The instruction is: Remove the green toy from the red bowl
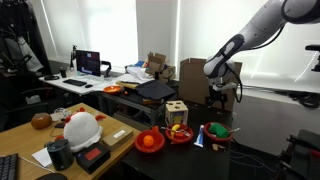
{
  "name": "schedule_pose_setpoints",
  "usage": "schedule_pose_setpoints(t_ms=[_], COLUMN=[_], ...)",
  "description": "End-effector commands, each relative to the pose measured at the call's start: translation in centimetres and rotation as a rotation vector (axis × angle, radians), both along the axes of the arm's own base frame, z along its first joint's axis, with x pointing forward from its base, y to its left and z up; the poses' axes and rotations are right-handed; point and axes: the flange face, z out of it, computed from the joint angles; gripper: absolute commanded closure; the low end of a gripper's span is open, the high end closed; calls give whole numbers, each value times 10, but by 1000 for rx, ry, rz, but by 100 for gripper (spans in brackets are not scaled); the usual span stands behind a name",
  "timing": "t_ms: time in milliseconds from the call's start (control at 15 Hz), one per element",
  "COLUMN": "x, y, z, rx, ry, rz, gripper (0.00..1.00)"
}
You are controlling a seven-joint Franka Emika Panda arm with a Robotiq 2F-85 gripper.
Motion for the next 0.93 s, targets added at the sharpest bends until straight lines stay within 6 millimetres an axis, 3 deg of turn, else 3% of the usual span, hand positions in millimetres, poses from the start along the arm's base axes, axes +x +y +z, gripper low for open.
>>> schedule_pose_setpoints(t_ms=[0,533,867], x=[-11,-32,-37], y=[1,7,13], z=[-14,-57,-73], rx=[25,79,95], ry=[37,126,141], rz=[-46,5,71], gripper=[0,0,0])
